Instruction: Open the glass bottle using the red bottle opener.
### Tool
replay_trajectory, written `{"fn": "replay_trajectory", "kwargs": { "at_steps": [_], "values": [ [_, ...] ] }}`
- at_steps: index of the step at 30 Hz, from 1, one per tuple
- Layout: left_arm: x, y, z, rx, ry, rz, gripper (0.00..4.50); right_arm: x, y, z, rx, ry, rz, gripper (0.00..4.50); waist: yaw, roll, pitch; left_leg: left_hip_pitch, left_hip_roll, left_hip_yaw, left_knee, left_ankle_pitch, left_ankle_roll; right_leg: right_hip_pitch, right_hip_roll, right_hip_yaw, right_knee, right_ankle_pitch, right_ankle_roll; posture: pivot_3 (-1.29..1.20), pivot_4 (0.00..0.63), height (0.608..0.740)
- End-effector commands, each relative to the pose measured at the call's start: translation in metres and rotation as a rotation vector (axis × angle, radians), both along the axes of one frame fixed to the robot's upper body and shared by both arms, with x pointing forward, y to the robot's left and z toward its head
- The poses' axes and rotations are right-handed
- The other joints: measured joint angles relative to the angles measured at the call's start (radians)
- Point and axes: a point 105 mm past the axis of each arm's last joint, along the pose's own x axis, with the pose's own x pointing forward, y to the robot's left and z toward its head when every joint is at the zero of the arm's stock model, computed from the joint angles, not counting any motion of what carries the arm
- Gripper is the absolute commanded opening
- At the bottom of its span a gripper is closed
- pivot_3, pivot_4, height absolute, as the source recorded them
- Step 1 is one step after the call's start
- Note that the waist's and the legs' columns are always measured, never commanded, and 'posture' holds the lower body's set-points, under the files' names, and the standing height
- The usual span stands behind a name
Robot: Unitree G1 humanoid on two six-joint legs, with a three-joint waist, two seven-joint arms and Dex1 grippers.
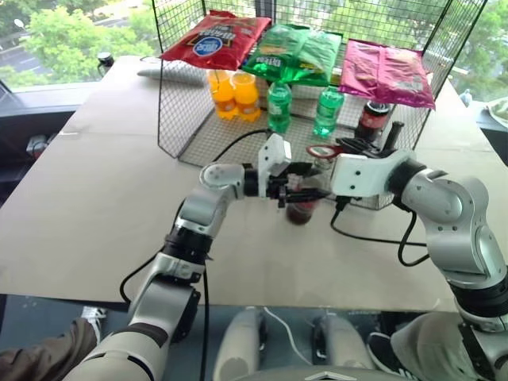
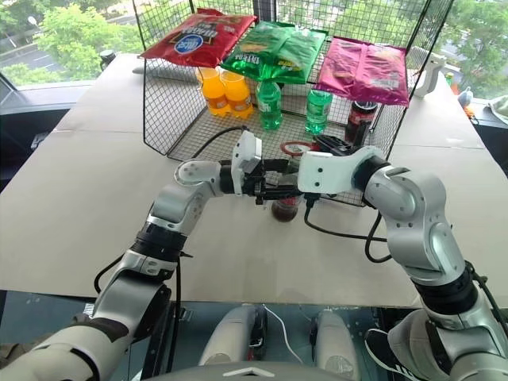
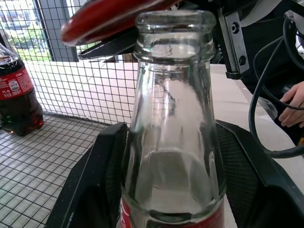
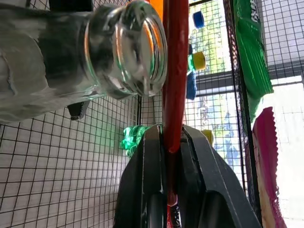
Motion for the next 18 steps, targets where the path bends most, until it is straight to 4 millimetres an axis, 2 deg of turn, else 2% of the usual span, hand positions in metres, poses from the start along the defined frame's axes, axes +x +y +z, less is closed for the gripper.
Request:
{"fn": "replay_trajectory", "kwargs": {
  "at_steps": [1,6,11,14,16,18],
  "values": [
    [0.004,0.006,0.010,-0.014,-0.058,0.052,2.23,-0.007,0.003,0.022,0.091,-0.047,0.005,0.00,0.000,0.000,0.000,0.000,0.000,0.000,0.000,0.000,0.000,0.000,0.000,0.000,0.000,0.000,0.000,0.00,0.150,0.740],
    [0.004,0.007,0.010,-0.017,-0.061,0.057,2.23,-0.017,-0.004,0.033,0.453,0.095,-0.053,0.00,0.001,0.000,0.000,0.000,0.000,0.000,0.000,0.000,0.000,0.000,0.000,0.000,0.000,0.000,0.000,0.00,0.150,0.740],
    [0.003,0.008,0.012,-0.027,-0.068,0.064,2.23,-0.035,-0.027,0.038,0.845,0.341,-0.076,0.00,0.001,0.001,0.000,-0.001,0.000,-0.001,0.000,0.000,0.000,0.000,0.000,0.000,0.000,0.000,0.000,0.00,0.150,0.740],
    [0.004,0.010,0.013,-0.034,-0.077,0.074,2.23,-0.049,-0.037,0.014,0.971,0.602,-0.094,0.00,0.000,0.001,0.001,-0.001,0.000,-0.001,0.000,-0.001,-0.001,0.000,-0.001,-0.001,0.000,0.000,-0.001,0.00,0.150,0.740],
    [0.004,0.011,0.014,-0.045,-0.085,0.089,2.23,-0.059,-0.039,-0.017,1.046,0.805,-0.100,0.00,0.001,0.001,0.001,-0.001,0.000,-0.001,-0.001,-0.002,-0.004,-0.002,-0.002,-0.001,0.000,0.000,-0.001,0.00,0.150,0.740],
    [0.004,0.013,0.015,-0.053,-0.094,0.101,2.23,-0.063,-0.037,-0.041,1.134,0.936,-0.109,0.00,0.000,0.001,0.000,-0.001,0.000,-0.002,-0.002,-0.002,-0.004,-0.002,-0.002,-0.002,-0.001,0.000,-0.001,0.00,0.150,0.740]
  ]
}}
